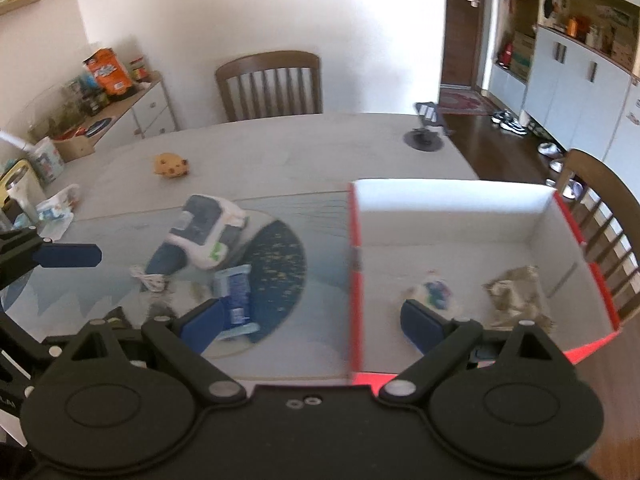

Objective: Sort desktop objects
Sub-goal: 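Move the right tool to the blue wrapped bar while the left tool reaches the dark snack pack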

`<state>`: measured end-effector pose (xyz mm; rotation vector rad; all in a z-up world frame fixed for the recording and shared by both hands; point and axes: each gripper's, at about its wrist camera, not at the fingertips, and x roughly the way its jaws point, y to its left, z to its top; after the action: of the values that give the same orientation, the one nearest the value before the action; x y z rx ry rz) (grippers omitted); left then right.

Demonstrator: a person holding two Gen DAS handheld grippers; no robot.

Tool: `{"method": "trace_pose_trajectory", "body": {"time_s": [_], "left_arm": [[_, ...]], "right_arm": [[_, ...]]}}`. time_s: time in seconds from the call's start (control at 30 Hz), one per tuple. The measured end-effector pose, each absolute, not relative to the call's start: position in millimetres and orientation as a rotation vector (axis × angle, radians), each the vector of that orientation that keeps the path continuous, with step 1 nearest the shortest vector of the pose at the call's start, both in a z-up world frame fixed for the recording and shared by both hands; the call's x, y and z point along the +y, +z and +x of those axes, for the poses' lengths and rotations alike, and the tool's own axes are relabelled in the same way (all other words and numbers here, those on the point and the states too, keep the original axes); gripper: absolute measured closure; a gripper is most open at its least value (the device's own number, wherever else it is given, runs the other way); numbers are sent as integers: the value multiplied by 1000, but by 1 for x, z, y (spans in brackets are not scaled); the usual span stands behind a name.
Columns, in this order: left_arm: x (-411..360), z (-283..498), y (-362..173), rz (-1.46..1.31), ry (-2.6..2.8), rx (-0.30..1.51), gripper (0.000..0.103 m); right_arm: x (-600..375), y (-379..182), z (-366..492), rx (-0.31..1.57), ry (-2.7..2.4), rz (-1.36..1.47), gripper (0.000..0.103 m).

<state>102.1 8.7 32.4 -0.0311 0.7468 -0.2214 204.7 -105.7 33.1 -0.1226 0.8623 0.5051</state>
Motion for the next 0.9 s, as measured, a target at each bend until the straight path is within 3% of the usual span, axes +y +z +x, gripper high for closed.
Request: {"method": "trace_pose_trajectory", "body": {"time_s": [0.9], "left_arm": [[120, 76, -71, -106, -11, 912, 0]], "right_arm": [[-5, -66, 229, 992, 607, -240, 24]]}}
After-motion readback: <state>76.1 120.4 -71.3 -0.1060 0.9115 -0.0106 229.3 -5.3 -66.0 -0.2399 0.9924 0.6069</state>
